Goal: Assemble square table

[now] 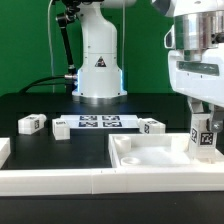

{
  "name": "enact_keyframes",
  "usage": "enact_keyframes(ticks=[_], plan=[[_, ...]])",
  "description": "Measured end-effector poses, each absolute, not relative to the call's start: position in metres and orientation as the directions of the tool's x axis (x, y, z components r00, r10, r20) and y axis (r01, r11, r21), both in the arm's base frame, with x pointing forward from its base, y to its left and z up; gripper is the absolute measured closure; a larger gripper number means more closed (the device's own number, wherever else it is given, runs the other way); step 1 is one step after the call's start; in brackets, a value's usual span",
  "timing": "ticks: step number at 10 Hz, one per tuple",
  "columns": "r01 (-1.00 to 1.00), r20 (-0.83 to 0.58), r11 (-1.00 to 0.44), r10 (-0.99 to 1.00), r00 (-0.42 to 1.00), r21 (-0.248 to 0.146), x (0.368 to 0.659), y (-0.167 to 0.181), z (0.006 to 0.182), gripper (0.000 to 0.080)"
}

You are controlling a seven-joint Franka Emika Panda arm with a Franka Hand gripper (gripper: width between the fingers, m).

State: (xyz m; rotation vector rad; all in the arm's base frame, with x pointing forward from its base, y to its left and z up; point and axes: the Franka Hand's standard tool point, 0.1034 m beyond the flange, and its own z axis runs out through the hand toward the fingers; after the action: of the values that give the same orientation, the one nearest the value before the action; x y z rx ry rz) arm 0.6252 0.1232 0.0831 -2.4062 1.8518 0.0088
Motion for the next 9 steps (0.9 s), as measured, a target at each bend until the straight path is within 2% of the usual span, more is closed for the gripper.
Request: enact_keyframes(ticks=[1, 3, 6, 9], plan=[[-0.918, -0.055, -0.387, -0.918, 0.392, -0.085, 0.6258, 0.1234, 0.0841, 0.0188], [-0.797, -0.032, -0.596, -0.799, 0.601, -0.099, 0.6269, 0.1203, 0.0829, 0.0161], [-0.599, -0.006, -0.794, -0.602, 0.798, -0.101, 0.6264, 0.1196, 0.0823, 0.0151], [-0.377, 0.017, -0.922, -0.380, 0.925, -0.093, 0.6256, 0.1212, 0.0824, 0.0151]])
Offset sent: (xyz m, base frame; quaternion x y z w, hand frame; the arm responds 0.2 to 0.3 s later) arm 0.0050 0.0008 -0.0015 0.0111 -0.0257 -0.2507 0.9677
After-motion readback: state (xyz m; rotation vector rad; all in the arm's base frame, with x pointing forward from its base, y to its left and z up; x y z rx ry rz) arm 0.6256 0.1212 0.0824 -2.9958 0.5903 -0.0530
